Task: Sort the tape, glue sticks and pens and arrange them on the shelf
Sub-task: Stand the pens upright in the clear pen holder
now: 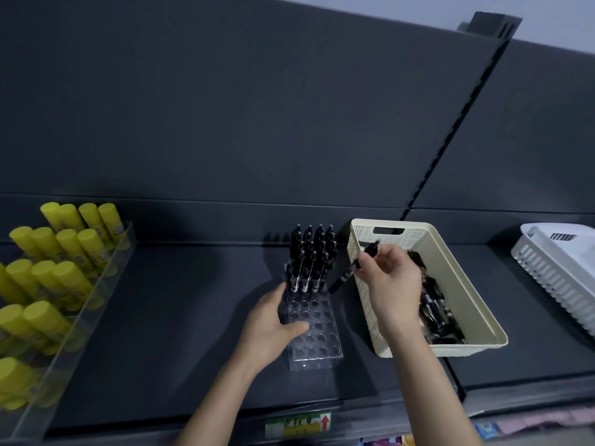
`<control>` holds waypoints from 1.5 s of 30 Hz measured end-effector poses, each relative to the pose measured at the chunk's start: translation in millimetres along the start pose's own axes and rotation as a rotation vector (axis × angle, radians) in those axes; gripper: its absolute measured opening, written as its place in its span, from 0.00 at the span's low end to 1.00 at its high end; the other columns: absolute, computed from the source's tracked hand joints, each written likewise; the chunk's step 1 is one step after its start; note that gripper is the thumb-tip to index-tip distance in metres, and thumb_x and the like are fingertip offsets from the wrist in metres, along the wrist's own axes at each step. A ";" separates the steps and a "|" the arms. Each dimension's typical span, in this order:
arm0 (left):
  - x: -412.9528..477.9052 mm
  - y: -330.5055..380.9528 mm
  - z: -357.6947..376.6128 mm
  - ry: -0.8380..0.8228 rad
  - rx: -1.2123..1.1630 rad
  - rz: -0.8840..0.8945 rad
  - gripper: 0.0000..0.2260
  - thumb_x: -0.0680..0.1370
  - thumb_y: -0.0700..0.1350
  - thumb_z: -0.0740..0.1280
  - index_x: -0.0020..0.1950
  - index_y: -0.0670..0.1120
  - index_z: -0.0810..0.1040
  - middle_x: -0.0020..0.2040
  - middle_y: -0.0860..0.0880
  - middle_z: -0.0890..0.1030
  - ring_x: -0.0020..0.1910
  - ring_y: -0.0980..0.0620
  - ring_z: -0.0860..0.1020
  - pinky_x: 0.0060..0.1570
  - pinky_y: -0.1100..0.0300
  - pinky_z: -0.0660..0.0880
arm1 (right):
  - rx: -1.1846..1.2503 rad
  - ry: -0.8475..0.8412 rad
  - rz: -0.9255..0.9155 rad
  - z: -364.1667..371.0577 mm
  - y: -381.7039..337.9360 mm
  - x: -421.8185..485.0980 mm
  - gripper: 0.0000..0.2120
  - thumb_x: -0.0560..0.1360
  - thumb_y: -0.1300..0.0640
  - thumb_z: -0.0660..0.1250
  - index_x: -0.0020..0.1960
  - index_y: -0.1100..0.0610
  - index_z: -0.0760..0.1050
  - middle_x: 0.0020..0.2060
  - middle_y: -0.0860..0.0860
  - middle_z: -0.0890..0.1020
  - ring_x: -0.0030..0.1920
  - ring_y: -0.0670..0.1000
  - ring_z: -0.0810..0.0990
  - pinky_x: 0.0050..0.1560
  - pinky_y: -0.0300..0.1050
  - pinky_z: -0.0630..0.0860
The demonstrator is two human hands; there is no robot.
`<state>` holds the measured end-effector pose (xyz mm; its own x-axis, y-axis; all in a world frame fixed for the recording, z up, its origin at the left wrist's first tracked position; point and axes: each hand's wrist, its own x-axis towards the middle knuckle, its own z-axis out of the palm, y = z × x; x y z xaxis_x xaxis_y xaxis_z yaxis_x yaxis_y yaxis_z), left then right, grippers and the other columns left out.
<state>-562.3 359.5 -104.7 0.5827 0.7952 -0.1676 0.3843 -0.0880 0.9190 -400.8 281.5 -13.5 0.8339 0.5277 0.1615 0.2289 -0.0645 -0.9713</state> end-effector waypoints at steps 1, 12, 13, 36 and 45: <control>1.2 -2.1 1.4 -0.026 -0.026 -0.011 0.41 0.71 0.46 0.76 0.78 0.51 0.57 0.75 0.53 0.64 0.72 0.55 0.64 0.72 0.52 0.64 | -0.037 -0.007 -0.015 2.7 2.9 -0.6 0.06 0.74 0.61 0.70 0.42 0.54 0.73 0.34 0.47 0.75 0.38 0.51 0.77 0.48 0.59 0.80; 1.6 -5.7 -0.9 -0.078 -0.144 -0.017 0.39 0.71 0.41 0.76 0.77 0.50 0.59 0.73 0.52 0.69 0.68 0.61 0.66 0.65 0.65 0.64 | -0.255 -0.095 -0.167 12.3 15.9 3.7 0.09 0.73 0.60 0.71 0.41 0.48 0.73 0.34 0.42 0.79 0.37 0.40 0.79 0.44 0.35 0.75; 1.1 -5.6 -1.1 -0.076 -0.149 -0.015 0.39 0.70 0.41 0.76 0.77 0.49 0.59 0.72 0.51 0.69 0.68 0.61 0.67 0.65 0.66 0.64 | -0.294 -0.123 -0.190 14.5 18.3 1.3 0.11 0.72 0.60 0.71 0.41 0.47 0.72 0.33 0.40 0.77 0.36 0.37 0.77 0.41 0.26 0.70; -9.4 -4.2 -3.9 -0.008 0.440 0.160 0.35 0.77 0.62 0.61 0.79 0.51 0.52 0.74 0.52 0.66 0.73 0.53 0.60 0.71 0.56 0.62 | -0.543 -0.331 -0.200 11.0 28.2 -8.6 0.03 0.73 0.61 0.70 0.45 0.56 0.77 0.35 0.43 0.78 0.35 0.40 0.75 0.35 0.22 0.68; -22.5 50.8 -10.7 0.253 0.342 0.380 0.16 0.75 0.56 0.66 0.61 0.53 0.76 0.51 0.64 0.75 0.52 0.66 0.74 0.50 0.66 0.72 | -0.458 -0.192 -0.184 -26.7 13.8 13.6 0.06 0.73 0.63 0.69 0.49 0.57 0.79 0.38 0.46 0.81 0.41 0.45 0.79 0.45 0.34 0.71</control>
<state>-563.6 343.6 -50.4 0.5520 0.7848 0.2816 0.4158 -0.5518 0.7229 -372.8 265.2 -20.0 0.6621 0.7080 0.2458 0.5947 -0.2969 -0.7471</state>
